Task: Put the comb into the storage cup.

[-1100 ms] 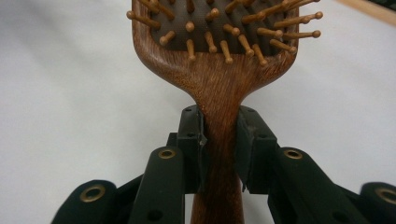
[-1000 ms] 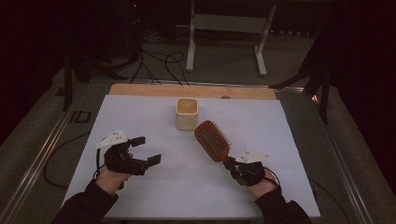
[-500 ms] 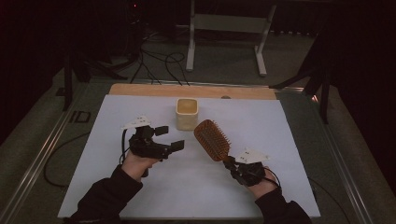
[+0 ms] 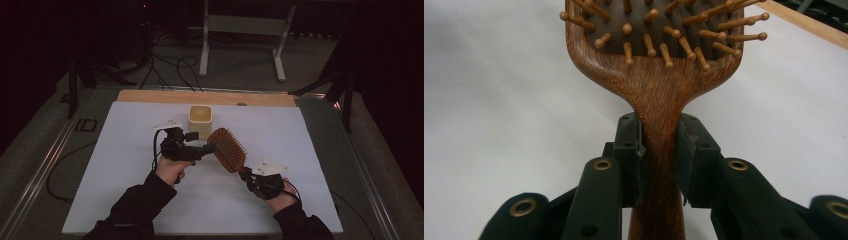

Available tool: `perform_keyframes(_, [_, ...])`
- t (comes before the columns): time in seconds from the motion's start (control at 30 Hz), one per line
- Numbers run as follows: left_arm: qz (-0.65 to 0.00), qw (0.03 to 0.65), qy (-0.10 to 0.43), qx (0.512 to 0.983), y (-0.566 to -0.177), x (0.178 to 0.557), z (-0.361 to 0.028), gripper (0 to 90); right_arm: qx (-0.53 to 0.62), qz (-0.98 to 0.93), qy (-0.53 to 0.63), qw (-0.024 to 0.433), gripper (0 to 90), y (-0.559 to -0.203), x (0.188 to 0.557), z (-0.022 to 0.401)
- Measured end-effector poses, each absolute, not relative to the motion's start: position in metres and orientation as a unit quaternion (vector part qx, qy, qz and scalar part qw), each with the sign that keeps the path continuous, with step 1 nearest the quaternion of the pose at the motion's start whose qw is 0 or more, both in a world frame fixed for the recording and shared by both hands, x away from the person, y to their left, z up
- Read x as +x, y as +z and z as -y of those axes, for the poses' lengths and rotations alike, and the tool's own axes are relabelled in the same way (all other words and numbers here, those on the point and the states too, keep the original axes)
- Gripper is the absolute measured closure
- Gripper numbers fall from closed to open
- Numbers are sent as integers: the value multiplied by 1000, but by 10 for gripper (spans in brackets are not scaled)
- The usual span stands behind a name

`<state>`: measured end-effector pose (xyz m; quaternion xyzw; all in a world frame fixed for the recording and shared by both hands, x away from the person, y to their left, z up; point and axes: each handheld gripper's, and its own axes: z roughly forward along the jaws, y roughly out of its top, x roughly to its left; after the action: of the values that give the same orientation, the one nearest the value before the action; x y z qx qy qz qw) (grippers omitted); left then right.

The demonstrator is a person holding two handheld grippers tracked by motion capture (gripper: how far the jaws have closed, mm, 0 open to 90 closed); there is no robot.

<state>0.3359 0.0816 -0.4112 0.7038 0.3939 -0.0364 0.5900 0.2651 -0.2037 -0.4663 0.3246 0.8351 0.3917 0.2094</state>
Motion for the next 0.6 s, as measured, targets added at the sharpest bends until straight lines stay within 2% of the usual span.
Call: perform_keyframes(0.6, [-427, 583, -95, 684, -442, 349, -46, 13, 320, -837, 392, 208, 734, -466, 264, 203])
